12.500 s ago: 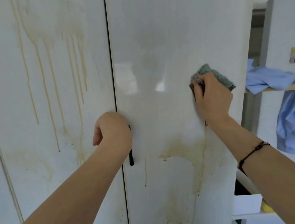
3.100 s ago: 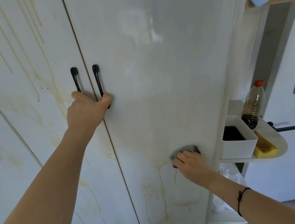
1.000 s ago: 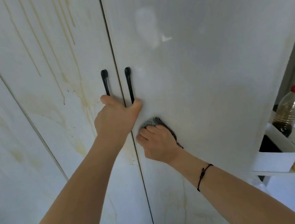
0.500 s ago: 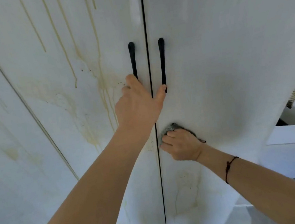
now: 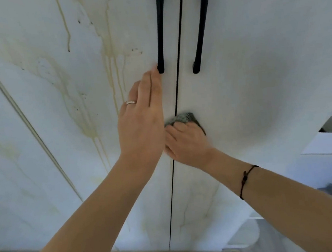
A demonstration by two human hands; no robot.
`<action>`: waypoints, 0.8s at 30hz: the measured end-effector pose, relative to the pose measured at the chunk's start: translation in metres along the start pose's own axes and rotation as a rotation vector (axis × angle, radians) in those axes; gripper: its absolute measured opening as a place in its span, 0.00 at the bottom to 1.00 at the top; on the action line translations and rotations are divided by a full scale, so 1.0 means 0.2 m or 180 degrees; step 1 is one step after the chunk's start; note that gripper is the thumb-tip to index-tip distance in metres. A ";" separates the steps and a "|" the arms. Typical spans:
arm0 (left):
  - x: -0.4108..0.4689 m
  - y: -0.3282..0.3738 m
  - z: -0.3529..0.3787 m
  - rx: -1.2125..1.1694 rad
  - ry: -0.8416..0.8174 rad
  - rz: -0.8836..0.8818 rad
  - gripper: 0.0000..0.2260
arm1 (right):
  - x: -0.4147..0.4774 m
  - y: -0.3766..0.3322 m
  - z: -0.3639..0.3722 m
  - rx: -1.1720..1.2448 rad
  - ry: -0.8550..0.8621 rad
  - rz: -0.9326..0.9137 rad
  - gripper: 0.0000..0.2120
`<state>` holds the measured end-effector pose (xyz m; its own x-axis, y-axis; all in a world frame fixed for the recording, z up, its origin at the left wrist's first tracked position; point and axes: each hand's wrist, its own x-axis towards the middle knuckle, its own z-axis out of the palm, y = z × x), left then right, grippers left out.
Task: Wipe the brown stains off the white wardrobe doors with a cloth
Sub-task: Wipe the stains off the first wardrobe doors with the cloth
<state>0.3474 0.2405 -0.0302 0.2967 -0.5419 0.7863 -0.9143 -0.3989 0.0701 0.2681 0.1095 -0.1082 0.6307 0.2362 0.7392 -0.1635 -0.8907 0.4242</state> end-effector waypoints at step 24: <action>-0.19 -0.05 0.35 0.0479 0.0774 0.0183 0.33 | -0.01 0.23 -0.05 -0.0364 0.1474 0.0632 0.12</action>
<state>0.3635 0.2131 -0.1045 0.1542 -0.3807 0.9117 -0.8710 -0.4880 -0.0564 0.2514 0.0720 -0.0857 0.1814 0.2372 0.9544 -0.3441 -0.8938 0.2875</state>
